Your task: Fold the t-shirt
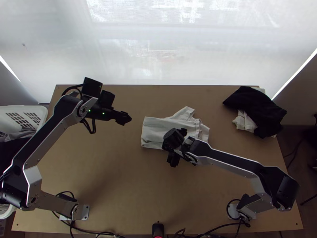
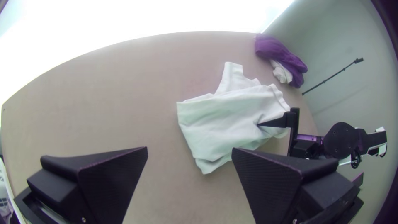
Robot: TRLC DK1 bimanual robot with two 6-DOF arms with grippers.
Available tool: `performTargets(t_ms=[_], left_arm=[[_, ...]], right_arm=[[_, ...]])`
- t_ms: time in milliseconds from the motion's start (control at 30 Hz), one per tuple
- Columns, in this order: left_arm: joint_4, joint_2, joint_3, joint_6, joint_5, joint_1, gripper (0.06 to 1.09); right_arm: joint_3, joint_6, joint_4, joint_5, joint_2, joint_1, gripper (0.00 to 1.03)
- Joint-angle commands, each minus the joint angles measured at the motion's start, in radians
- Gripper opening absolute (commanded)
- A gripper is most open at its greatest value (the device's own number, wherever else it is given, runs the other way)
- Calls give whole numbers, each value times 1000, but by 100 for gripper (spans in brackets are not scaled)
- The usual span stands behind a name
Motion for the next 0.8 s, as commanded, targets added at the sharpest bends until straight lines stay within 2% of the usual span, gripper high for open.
performTargets(t_ms=[0,267,567,600,633,667,767], left_arm=[[10,-125,-151,10,17,112,104],[20,-225,-273,-2,23,126,104],[44,-289,-364,-40,35,115,104],[47,-294,-372,-43,35,115,104],[50,-297,-378,-48,35,115,104],[51,-300,-384,-49,37,115,104],[56,-311,-398,-59,37,111,104]], right_arm=[[-18,-23,61,9,56,18,99],[-1,-48,194,41,151,-21,99],[12,-42,229,74,173,-48,99],[12,-39,229,74,174,-57,95],[15,-37,229,74,183,-65,85],[16,-36,229,73,193,-71,68],[15,-37,239,73,214,-77,7]])
